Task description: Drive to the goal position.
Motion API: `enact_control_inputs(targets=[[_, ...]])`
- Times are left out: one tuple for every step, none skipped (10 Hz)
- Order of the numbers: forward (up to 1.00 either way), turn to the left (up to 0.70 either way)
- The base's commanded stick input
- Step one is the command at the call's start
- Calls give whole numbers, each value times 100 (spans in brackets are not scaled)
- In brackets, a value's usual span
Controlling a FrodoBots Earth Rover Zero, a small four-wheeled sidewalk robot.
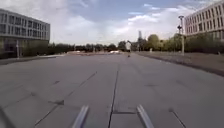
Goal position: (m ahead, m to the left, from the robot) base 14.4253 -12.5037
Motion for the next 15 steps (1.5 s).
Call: enact_control_inputs(targets=[[70,0],[70,0],[70,0],[70,0],[70,0],[70,0],[70,0],[70,0],[70,0],[70,0],[70,0],[70,0],[70,0],[70,0],[70,-1]])
